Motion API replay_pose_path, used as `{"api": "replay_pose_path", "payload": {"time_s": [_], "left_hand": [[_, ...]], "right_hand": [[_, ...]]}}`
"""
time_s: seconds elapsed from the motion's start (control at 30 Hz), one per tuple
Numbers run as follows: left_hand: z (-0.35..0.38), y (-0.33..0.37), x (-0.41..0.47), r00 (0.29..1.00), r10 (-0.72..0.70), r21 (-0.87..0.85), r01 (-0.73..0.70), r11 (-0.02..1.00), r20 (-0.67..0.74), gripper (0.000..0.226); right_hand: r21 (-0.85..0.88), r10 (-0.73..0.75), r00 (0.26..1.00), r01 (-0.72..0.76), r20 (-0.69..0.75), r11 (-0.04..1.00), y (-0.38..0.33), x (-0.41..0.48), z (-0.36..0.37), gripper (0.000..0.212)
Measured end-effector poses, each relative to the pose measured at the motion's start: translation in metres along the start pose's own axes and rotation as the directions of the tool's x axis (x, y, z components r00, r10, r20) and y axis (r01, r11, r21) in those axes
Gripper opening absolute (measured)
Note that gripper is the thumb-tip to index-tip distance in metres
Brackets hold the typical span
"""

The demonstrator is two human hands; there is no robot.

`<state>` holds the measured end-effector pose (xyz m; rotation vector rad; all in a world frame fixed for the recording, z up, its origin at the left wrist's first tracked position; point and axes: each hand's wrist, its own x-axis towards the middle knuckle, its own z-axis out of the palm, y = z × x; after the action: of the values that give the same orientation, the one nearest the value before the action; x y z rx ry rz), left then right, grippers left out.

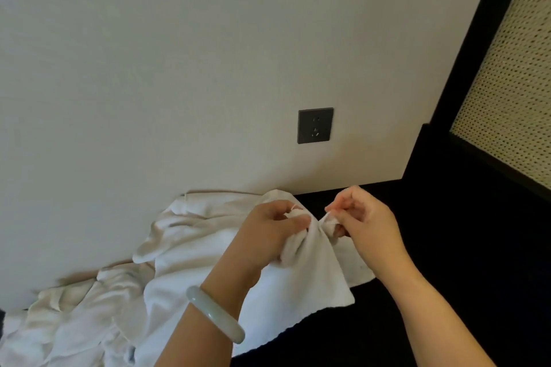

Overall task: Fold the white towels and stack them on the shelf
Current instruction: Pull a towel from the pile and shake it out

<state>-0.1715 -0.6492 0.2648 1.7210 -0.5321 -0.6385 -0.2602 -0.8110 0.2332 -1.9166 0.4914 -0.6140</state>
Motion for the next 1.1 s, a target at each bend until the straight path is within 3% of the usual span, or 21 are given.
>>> {"api": "replay_pose_path", "payload": {"time_s": [0.07, 0.13, 0.2, 0.27, 0.37, 0.47, 0.5, 0.57, 0.63, 0.7, 0.77, 0.8, 0.87, 0.93, 1.0, 1.07, 1.1], "left_hand": [[0.007, -0.007, 0.005, 0.996, 0.075, 0.256, -0.064, 0.965, -0.036, 0.007], [0.012, -0.012, 0.008, 0.98, 0.2, 0.479, -0.167, 0.862, -0.019, 0.004], [0.015, -0.016, 0.01, 0.969, 0.243, 0.52, -0.229, 0.823, 0.041, 0.007], [0.015, -0.022, 0.01, 0.967, 0.224, 0.526, -0.253, 0.812, 0.12, 0.021], [0.015, -0.033, 0.012, 0.966, 0.136, 0.609, -0.245, 0.754, 0.22, 0.029], [0.019, -0.043, 0.02, 0.953, -0.035, 0.757, -0.217, 0.617, 0.302, 0.031], [0.02, -0.045, 0.022, 0.952, -0.071, 0.826, -0.221, 0.519, 0.299, 0.035], [0.023, -0.049, 0.022, 0.95, -0.013, 0.881, -0.284, 0.377, 0.312, 0.042], [0.028, -0.056, 0.019, 0.921, 0.069, 0.838, -0.379, 0.393, 0.384, 0.043], [0.036, -0.065, 0.014, 0.89, 0.041, 0.745, -0.404, 0.53, 0.453, 0.038], [0.047, -0.074, 0.01, 0.858, -0.075, 0.726, -0.38, 0.573, 0.508, 0.031], [0.053, -0.081, 0.01, 0.857, -0.154, 0.774, -0.35, 0.527, 0.492, 0.036], [0.062, -0.094, 0.013, 0.885, -0.277, 0.901, -0.278, 0.333, 0.375, 0.06], [0.068, -0.105, 0.015, 0.93, -0.262, 0.964, -0.233, 0.129, 0.26, 0.067], [0.065, -0.113, 0.022, 0.965, -0.162, 0.978, -0.197, 0.063, 0.205, 0.05], [0.053, -0.108, 0.035, 0.978, -0.102, 0.976, -0.167, 0.142, 0.182, 0.027], [0.044, -0.099, 0.043, 0.983, -0.058, 0.953, -0.152, 0.261, 0.172, 0.019]], "right_hand": [[-0.104, 0.027, 1.0, -0.026, 0.007, 0.994, 0.007, -0.005, -0.005, 0.048], [-0.163, 0.062, 0.998, -0.061, 0.006, 0.985, 0.014, -0.008, -0.008, 0.052], [-0.22, 0.122, 0.992, -0.116, 0.014, 0.969, 0.022, -0.011, -0.01, 0.043], [-0.272, 0.184, 0.981, -0.194, -0.064, 0.942, 0.028, -0.012, -0.013, 0.035], [-0.265, 0.045, 0.969, -0.112, -0.244, 0.958, 0.032, -0.019, -0.02, 0.038], [-0.406, 0.013, 0.977, -0.101, -0.214, 0.908, 0.027, -0.015, -0.039, 0.04], [-0.475, 0.05, 0.989, -0.111, -0.138, 0.873, 0.025, -0.005, -0.044, 0.036], [-0.56, 0.307, 0.951, -0.268, -0.025, 0.784, 0.014, 0.02, -0.049, 0.018], [-0.666, 0.497, 0.868, -0.367, 0.007, 0.649, 0.008, 0.029, -0.056, 0.035], [-0.711, 0.352, 0.933, -0.2, 0.072, 0.674, 0.007, 0.039, -0.055, 0.021], [-0.695, 0.135, 0.988, -0.05, 0.069, 0.717, -0.003, 0.035, -0.056, 0.025], [-0.663, 0.058, 0.997, -0.009, 0.053, 0.749, -0.004, 0.033, -0.059, 0.028], [-0.6, -0.036, 0.999, 0.037, 0.013, 0.799, -0.006, 0.041, -0.064, 0.026], [-0.51, -0.096, 0.995, 0.073, -0.018, 0.857, -0.01, 0.056, -0.074, 0.025], [-0.468, -0.128, 0.99, 0.091, -0.049, 0.879, -0.016, 0.07, -0.085, 0.028], [-0.515, -0.169, 0.982, 0.102, -0.086, 0.851, -0.027, 0.085, -0.096, 0.028], [-0.552, -0.19, 0.976, 0.1, -0.109, 0.828, -0.034, 0.095, -0.102, 0.028]]}}
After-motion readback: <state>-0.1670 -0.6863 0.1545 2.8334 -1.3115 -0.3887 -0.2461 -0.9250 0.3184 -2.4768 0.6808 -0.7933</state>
